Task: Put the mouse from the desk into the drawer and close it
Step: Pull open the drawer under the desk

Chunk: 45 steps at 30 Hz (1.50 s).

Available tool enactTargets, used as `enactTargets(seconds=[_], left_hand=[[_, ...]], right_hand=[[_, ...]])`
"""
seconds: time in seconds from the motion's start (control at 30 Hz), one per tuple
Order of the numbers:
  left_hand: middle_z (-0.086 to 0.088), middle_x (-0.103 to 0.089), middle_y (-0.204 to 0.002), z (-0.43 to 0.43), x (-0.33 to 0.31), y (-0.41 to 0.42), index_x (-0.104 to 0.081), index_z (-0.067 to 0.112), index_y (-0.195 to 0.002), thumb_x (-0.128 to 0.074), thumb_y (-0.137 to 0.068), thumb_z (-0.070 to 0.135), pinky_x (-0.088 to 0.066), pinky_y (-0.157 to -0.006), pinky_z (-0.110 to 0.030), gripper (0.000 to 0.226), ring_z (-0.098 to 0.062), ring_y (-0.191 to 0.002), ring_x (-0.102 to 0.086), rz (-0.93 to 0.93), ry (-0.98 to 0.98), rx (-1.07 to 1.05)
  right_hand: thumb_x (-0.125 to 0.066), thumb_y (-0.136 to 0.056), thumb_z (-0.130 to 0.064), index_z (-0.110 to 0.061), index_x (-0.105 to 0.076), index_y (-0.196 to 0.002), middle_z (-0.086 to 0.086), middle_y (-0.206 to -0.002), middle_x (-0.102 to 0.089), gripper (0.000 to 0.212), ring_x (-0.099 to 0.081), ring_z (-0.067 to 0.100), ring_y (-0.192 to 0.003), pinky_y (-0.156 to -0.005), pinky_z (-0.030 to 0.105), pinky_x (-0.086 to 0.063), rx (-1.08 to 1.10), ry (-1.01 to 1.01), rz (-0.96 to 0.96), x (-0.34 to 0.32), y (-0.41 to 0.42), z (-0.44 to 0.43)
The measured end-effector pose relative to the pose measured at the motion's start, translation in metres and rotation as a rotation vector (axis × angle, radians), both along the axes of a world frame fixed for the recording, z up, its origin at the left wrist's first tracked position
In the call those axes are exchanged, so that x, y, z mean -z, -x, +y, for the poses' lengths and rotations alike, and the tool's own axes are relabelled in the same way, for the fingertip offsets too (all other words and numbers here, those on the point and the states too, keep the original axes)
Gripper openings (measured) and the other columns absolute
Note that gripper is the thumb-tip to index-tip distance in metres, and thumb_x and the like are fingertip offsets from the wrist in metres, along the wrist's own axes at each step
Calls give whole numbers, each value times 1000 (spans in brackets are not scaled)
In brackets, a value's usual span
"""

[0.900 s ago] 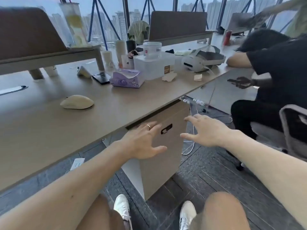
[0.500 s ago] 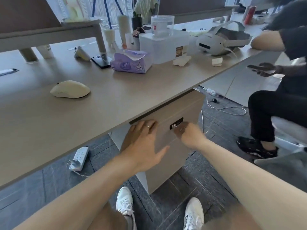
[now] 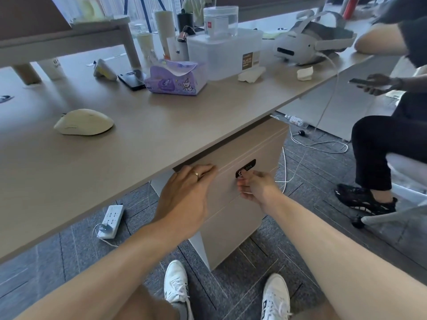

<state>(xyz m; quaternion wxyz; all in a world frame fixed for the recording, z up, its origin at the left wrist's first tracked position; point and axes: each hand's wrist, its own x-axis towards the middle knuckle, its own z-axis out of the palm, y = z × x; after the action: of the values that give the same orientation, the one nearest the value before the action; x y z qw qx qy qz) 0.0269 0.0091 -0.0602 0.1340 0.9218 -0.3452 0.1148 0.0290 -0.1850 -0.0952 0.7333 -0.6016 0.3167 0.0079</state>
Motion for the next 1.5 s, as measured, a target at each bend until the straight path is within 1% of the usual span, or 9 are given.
enactTargets(seconds=[0.13,0.37,0.67,0.83,0.97,1.07,1.23,1.4,1.5], left_hand=[[9,-55,-142,-1,-1,1,-52,20,-142,-58,-73,-11,-43,-97,-33,77,-20,-120,-49,12,9,-12],[10,-55,-142,-1,-3,1,-53,20,-142,-56,-69,-17,-46,-95,-34,81,-20,-119,-49,21,27,-16],[12,-56,-141,0,-2,-1,-54,23,-142,-52,-73,-17,-43,-94,-30,79,-19,-118,-49,43,70,-21],[11,-55,-142,0,-4,-1,-52,23,-143,-51,-74,-18,-44,-95,-29,80,-18,-121,-48,53,72,-11],[10,-55,-142,1,-7,-1,-52,23,-144,-55,-80,-15,-46,-96,-33,74,-17,-123,-48,59,82,6],[10,-55,-141,1,-7,1,-52,23,-143,-53,-80,-15,-43,-92,-28,73,-16,-121,-47,69,89,6],[8,-55,-142,0,-5,-2,-53,23,-142,-49,-76,-19,-49,-96,-39,79,-19,-124,-48,86,79,-7],[8,-53,-145,-3,-7,5,-51,22,-144,-42,-75,-19,-43,-100,-31,82,-19,-129,-45,81,85,-35],[7,-51,-147,-4,-10,7,-50,21,-145,-41,-73,-20,-42,-103,-32,83,-20,-132,-43,105,86,-43]], right_hand=[[-50,-100,-20,-13,-52,-74,3,-63,-54,27,-47,12,-49,-40,18,-42,27,27,-39,6,1,2],[-49,-100,-19,-13,-51,-73,3,-62,-52,28,-44,14,-53,-53,26,-40,52,50,-62,7,2,7],[-46,-100,-16,-12,-49,-82,3,-62,-49,18,-39,14,-51,-45,21,-36,91,57,-99,10,4,11],[-47,-99,-16,-14,-46,-74,3,-61,-47,25,-38,15,-51,-50,25,-35,108,69,-95,10,8,11],[-49,-98,-15,-11,-51,-71,4,-62,-47,27,-42,16,-55,-54,27,-36,135,135,-141,15,35,3],[-48,-98,-15,-12,-55,-71,4,-63,-48,28,-43,15,-57,-56,28,-37,120,143,-168,18,57,-6],[-43,-99,-12,-12,-56,-76,4,-66,-50,27,-46,16,-61,-60,30,-42,146,161,-125,14,96,-15],[-42,-99,-10,-9,-57,-78,7,-68,-52,26,-49,19,-63,-62,33,-44,156,166,-95,11,141,-30],[-42,-98,-10,-10,-59,-79,8,-68,-54,25,-52,21,-64,-62,34,-44,167,178,-76,12,165,-39]])
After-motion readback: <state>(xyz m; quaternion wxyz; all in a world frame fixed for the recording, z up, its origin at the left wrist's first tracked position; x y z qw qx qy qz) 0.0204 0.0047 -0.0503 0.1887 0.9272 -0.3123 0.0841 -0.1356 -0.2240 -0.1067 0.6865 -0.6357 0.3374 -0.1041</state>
